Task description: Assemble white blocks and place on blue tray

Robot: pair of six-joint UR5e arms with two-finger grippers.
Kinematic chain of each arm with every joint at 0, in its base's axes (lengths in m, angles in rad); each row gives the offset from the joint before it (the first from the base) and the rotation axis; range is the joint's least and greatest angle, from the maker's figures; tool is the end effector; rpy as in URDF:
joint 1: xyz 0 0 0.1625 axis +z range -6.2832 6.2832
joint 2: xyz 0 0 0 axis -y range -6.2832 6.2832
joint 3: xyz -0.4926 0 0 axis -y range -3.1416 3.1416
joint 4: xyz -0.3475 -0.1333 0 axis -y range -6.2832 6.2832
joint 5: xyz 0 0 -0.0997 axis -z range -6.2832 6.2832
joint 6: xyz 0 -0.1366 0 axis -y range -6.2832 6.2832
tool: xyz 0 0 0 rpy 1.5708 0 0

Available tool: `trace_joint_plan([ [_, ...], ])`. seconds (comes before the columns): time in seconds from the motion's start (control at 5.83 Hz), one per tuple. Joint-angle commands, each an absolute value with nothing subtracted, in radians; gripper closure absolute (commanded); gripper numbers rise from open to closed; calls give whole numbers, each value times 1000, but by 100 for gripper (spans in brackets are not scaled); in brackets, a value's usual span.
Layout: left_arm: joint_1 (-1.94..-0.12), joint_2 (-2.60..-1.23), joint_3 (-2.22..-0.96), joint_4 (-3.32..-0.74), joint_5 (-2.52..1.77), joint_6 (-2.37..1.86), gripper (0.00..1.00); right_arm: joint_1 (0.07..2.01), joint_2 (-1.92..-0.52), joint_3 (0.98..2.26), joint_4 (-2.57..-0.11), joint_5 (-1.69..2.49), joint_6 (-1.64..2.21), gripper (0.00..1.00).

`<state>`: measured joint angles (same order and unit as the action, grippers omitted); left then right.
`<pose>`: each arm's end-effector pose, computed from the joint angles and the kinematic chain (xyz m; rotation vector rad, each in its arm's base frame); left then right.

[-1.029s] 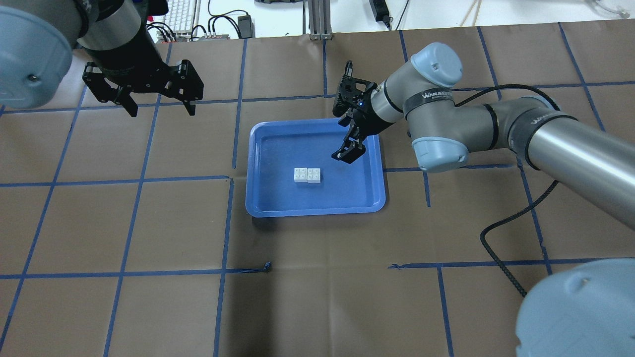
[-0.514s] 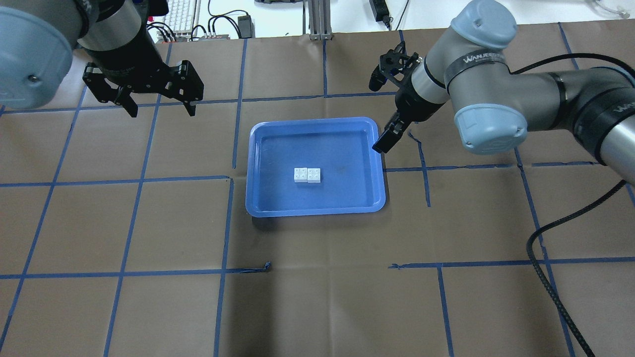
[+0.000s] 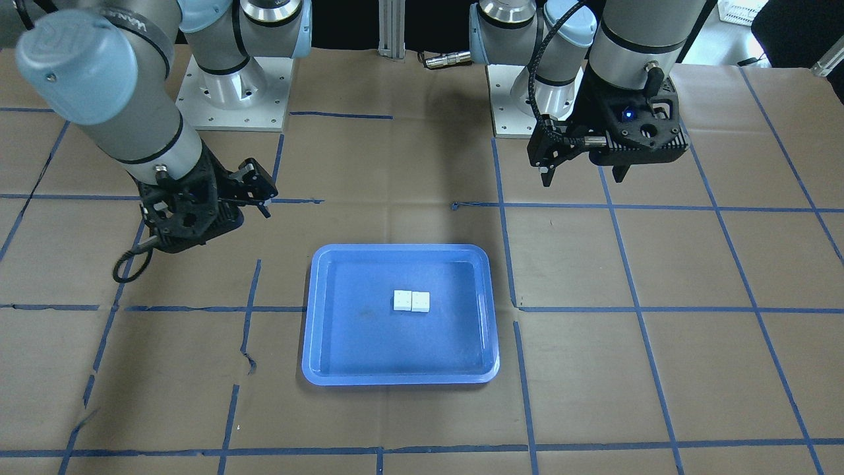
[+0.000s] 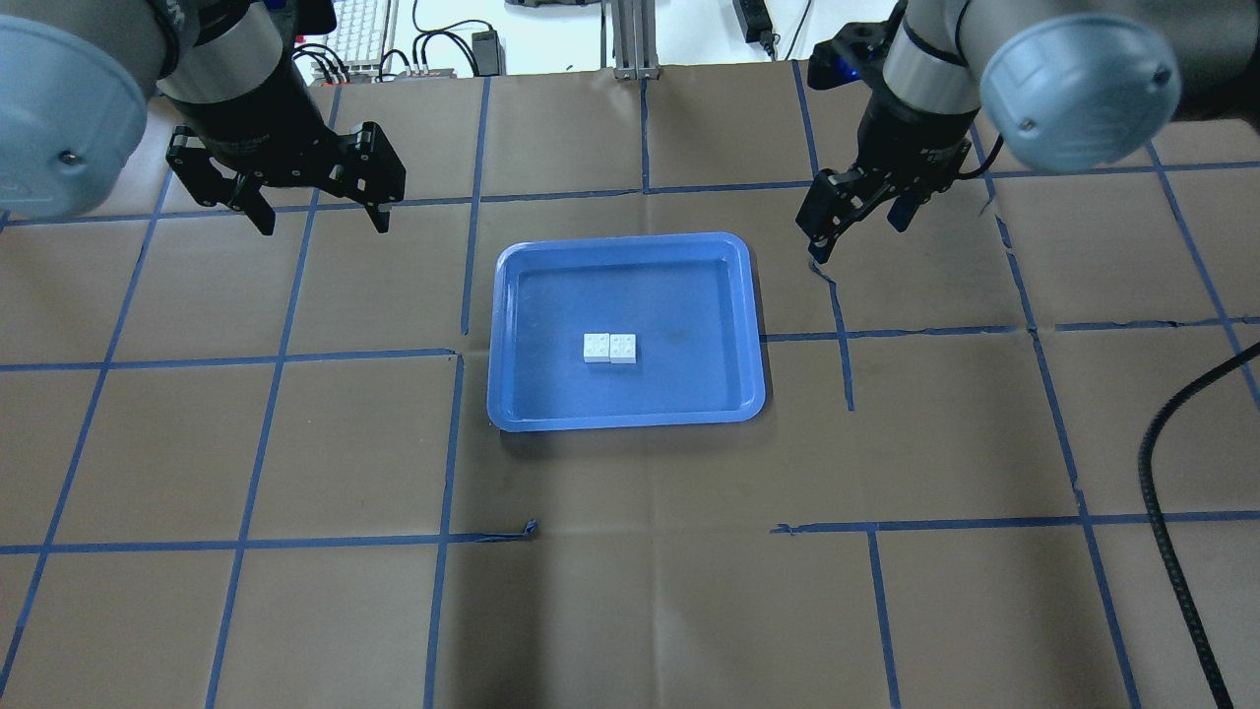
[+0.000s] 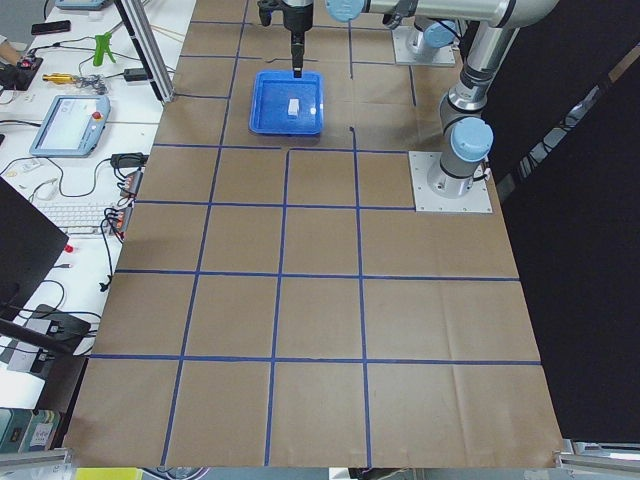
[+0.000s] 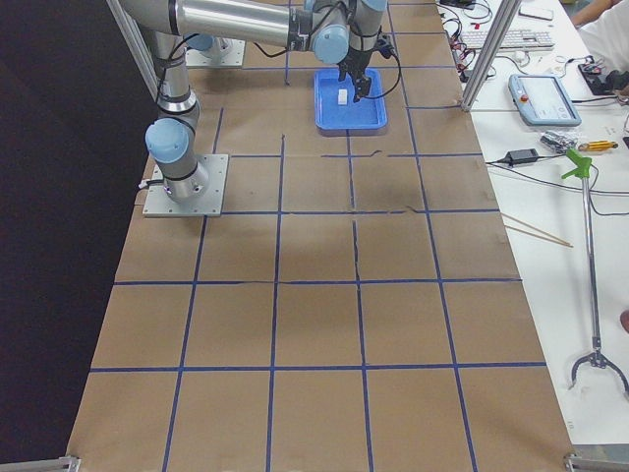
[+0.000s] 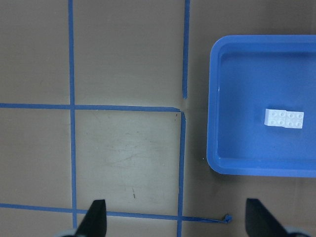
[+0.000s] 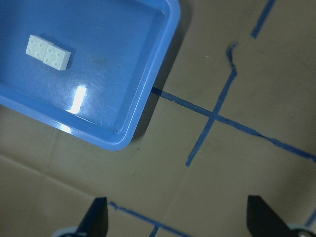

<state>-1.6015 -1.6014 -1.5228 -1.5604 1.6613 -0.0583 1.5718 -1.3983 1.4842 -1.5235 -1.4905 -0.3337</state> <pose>-0.1352 -0.4620 0.5277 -0.0440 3.0517 -0.0485 0.1448 -0.5114 0.4698 -0.4976 2.9942 0.1795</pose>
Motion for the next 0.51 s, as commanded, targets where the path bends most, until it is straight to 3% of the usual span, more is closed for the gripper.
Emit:
trace_joint_plan([
  [0.0, -1601, -1601, -1523, -1560, 1661, -58, 1, 1532, -1423, 1317, -1295, -1549, -32, 0],
  [0.34, -1600, -1600, -1522, -1560, 1663, -58, 1, 1540, -1473, 1333, -1290, -1543, 78, 0],
])
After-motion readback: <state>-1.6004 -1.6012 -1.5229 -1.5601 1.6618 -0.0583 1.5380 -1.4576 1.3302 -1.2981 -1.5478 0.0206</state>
